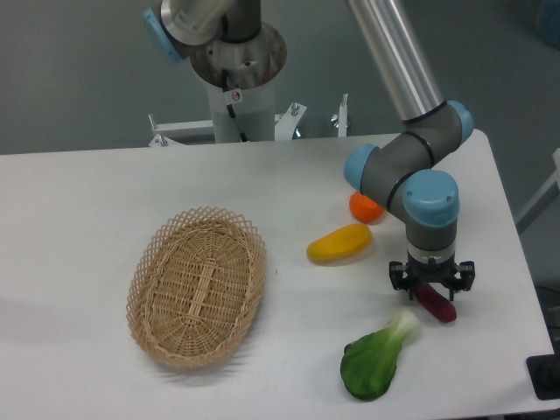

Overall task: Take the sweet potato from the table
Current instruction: 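Lower the gripper around the sweet potato and close on it, then lift the grasped sweet potato up off the table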

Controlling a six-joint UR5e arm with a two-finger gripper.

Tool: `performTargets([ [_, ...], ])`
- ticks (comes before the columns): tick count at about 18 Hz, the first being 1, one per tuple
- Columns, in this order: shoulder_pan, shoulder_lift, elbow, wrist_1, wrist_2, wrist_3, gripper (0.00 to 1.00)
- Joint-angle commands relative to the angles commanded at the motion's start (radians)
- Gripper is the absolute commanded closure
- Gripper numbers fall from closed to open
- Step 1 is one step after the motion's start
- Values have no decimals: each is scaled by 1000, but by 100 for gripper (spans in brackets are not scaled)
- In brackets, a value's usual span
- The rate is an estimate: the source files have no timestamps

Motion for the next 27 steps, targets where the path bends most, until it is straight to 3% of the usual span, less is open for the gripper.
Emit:
performTargets([
  [3,0,2,6,0,-2,9,86],
  [11,3,20,67,-9,-14,75,87],
  [13,0,50,98,-26,-15,81,87],
  [18,-3,164,196,-236,-107,92,87],
  [20,-15,198,225,-280,-162,100,87],
  [23,-21,265,219,-333,-201,129,87],
  [27,0,298,216,-411,-227,239,87],
])
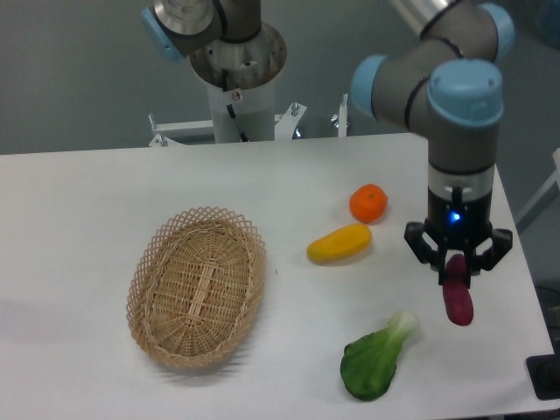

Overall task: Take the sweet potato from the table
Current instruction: 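Lift the grasped sweet potato up off the table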

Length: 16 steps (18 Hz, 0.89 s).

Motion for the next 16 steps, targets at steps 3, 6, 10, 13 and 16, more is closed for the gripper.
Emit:
performTargets([
  [3,8,26,6,-80,8,89,87],
  [6,8,40,14,-123,9,117,87],
  [10,2,52,14,-131,11,141,87],
  [13,0,49,15,-129,17,143,87],
  [16,-1,46,15,-125,17,143,87],
])
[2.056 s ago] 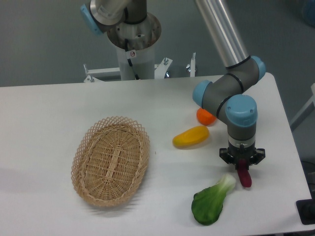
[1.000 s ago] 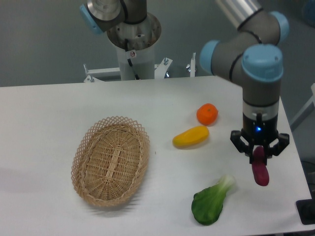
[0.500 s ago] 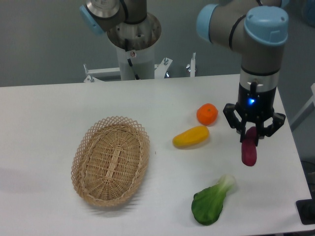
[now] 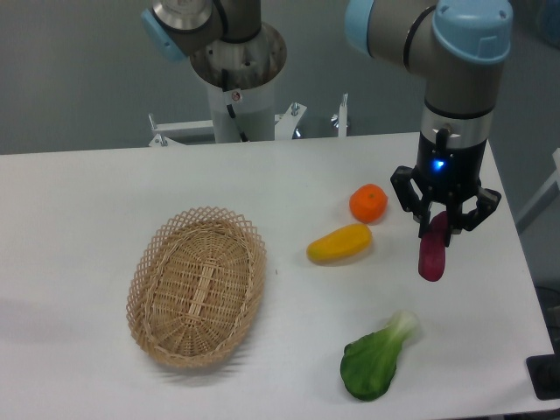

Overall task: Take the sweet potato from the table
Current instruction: 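Lift the grasped sweet potato up off the table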

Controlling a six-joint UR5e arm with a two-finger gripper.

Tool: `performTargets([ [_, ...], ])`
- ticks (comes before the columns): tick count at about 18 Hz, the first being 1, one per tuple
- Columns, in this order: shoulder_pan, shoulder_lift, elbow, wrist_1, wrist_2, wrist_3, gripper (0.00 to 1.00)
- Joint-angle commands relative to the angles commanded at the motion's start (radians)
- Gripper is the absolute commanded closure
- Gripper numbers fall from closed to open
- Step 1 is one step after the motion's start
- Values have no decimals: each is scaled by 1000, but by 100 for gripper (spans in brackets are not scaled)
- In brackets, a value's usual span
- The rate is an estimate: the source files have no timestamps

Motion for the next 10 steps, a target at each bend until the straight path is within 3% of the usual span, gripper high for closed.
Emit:
performTargets([
  [10,-2,-6,-2,8,2,-2,87],
])
